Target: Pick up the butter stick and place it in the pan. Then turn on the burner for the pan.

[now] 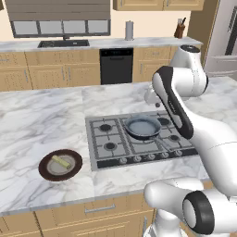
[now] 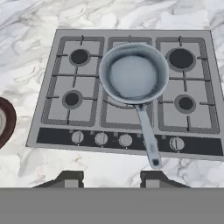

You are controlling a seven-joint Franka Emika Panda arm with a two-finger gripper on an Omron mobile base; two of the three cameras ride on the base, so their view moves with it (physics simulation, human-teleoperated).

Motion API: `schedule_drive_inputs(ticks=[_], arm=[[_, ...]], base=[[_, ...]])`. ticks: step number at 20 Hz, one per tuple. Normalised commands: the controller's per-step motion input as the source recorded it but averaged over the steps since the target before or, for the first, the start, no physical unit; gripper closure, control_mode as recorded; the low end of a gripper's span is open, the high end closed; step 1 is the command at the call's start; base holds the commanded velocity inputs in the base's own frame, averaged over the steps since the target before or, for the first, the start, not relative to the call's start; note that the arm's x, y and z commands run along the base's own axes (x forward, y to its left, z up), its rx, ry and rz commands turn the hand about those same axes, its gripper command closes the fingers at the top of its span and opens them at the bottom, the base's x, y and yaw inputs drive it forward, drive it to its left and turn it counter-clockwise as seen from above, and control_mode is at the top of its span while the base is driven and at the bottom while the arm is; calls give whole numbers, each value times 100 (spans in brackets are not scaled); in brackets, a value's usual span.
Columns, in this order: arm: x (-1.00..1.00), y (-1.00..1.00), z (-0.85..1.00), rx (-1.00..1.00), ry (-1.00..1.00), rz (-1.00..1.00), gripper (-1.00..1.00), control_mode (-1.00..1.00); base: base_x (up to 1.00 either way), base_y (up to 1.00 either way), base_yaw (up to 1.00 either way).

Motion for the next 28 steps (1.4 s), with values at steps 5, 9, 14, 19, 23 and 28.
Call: schedule_drive_inputs(ticks=[5, 9, 14, 19, 23, 28], arm=[[-3, 44, -6, -4, 0, 0, -100, -100], [-8, 99, -23, -13, -1, 0, -100, -100], [-9, 100, -23, -12, 0, 2, -100, -100], [-16, 99, -24, -5, 3, 6, -100, -100], [-36, 82, -25, 1, 15, 9, -100, -100], [-36, 74, -43, 0, 9, 9, -100, -100]], base=[[0, 0, 0], [0, 0, 0], [0, 0, 0], [0, 0, 0], [0, 0, 0], [0, 0, 0]])
